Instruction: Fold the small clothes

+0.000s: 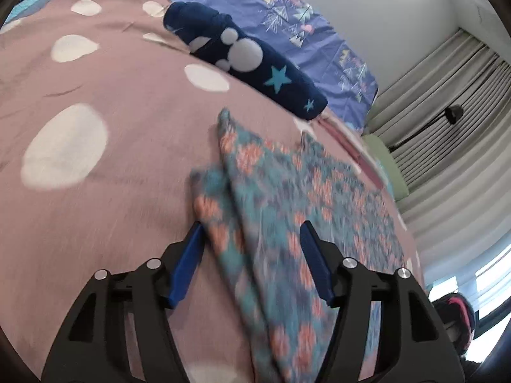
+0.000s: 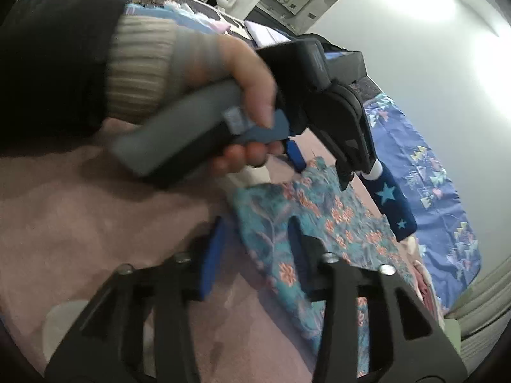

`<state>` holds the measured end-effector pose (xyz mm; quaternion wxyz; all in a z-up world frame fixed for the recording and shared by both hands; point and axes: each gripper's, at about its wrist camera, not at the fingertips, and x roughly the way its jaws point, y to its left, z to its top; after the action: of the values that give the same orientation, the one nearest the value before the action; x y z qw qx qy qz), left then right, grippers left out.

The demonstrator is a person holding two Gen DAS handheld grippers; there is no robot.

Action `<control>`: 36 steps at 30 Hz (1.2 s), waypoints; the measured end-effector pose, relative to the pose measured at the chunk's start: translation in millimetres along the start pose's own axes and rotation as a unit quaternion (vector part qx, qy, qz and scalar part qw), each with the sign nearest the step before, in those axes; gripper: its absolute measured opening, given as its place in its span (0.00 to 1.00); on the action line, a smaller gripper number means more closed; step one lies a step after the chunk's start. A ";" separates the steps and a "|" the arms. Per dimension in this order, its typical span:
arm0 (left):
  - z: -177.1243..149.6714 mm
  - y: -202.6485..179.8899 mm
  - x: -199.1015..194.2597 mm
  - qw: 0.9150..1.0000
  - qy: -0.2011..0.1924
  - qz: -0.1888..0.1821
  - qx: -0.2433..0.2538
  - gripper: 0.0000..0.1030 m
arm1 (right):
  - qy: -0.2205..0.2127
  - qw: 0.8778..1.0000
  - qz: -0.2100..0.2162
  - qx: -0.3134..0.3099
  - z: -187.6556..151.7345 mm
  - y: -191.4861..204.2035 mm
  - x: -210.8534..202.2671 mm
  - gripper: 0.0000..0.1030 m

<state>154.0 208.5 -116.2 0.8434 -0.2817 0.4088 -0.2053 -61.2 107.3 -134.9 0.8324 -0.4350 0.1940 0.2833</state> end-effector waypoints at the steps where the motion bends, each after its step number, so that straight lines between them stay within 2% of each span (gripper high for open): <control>1: 3.1 3.6 0.9 1.000 -0.004 -0.006 -0.007 0.56 | 0.013 1.000 -0.006 0.001 0.1 0.4 6.2 0.44; 2: 6.4 7.2 3.2 1.000 -0.011 -0.011 -0.014 0.46 | 0.019 1.000 -0.009 0.006 1.3 -0.4 10.8 0.44; 3: 9.7 10.5 5.5 1.000 -0.009 -0.012 -0.020 0.08 | 0.020 1.000 -0.016 0.011 4.4 -2.1 15.5 0.41; 4: 12.4 14.6 9.7 0.999 -0.001 -0.013 -0.034 0.05 | 0.022 0.999 -0.024 0.012 8.8 -3.9 21.6 0.15; 5: 14.8 19.4 9.4 0.998 -0.005 -0.021 -0.055 0.05 | 0.025 0.999 -0.022 0.014 11.8 -5.0 26.0 0.04; 7: 20.1 13.5 -5.5 0.996 -0.040 -0.048 -0.059 0.04 | 0.027 0.998 -0.001 0.050 19.7 -14.4 26.4 0.03; 9: 22.4 5.8 -16.0 0.996 -0.062 -0.050 -0.036 0.05 | 0.002 0.996 -0.003 0.091 27.6 -22.7 11.5 0.03; 10: 22.7 5.8 -14.1 0.997 -0.062 -0.040 -0.027 0.05 | 0.001 0.996 -0.005 0.093 27.7 -22.8 11.8 0.03; 12: 17.4 11.2 4.1 0.999 -0.034 0.002 -0.019 0.05 | 0.035 0.995 0.018 0.087 23.0 -18.0 29.3 0.04; 13: 11.2 18.1 17.0 1.000 -0.013 0.012 -0.025 0.06 | 0.055 0.994 0.029 0.088 19.5 -15.1 38.0 0.04; 15: 13.3 23.1 10.3 0.999 -0.025 -0.017 -0.044 0.07 | 0.052 0.995 0.025 0.085 19.8 -10.6 35.0 0.05; 20: 10.9 22.0 12.6 0.999 -0.018 -0.022 -0.040 0.11 | 0.045 0.996 0.016 0.079 18.2 -10.5 34.5 0.08; 21: 10.7 19.9 12.7 0.999 -0.016 -0.022 -0.035 0.14 | 0.041 0.996 0.012 0.077 18.3 -10.7 32.5 0.14; 22: 11.5 18.1 13.9 0.999 -0.014 -0.025 -0.032 0.20 | 0.037 0.996 0.007 0.076 18.3 -10.8 29.3 0.29; 24: 11.9 14.4 12.5 0.999 -0.010 -0.033 -0.022 0.28 | 0.031 0.997 -0.018 0.075 15.7 -10.6 24.2 0.48; 25: 12.0 12.5 12.2 0.999 -0.007 -0.034 -0.016 0.32 | 0.035 0.996 -0.029 0.074 15.6 -8.8 23.4 0.50; 27: 14.5 8.2 17.9 0.999 0.004 -0.033 -0.002 0.33 | 0.053 0.996 -0.029 0.072 17.3 -8.4 33.2 0.50; 29: 17.3 7.0 22.9 0.999 0.011 -0.034 0.007 0.32 | 0.057 0.995 -0.031 0.078 20.9 -11.9 40.8 0.46; 30: 19.1 8.1 25.4 0.999 0.014 -0.033 0.008 0.22 | 0.057 0.995 -0.023 0.084 23.1 -15.3 44.6 0.18; 31: 21.6 10.6 28.0 0.999 0.020 -0.031 0.003 0.13 | 0.067 0.993 -0.018 0.094 23.0 -19.6 50.3 0.03; 33: 26.6 11.6 27.9 0.999 0.023 -0.028 -0.003 0.09 | 0.059 0.990 -0.005 0.125 20.6 -29.3 45.4 0.03; 36: 28.0 -8.9 18.9 1.000 0.009 -0.016 0.022 0.08 | 0.010 0.984 -0.005 0.176 14.0 -51.8 18.5 0.03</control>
<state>186.4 199.4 -107.2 0.8426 -0.2674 0.4069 -0.2299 -12.8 100.7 -105.9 0.8954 -0.2853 0.2469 0.2365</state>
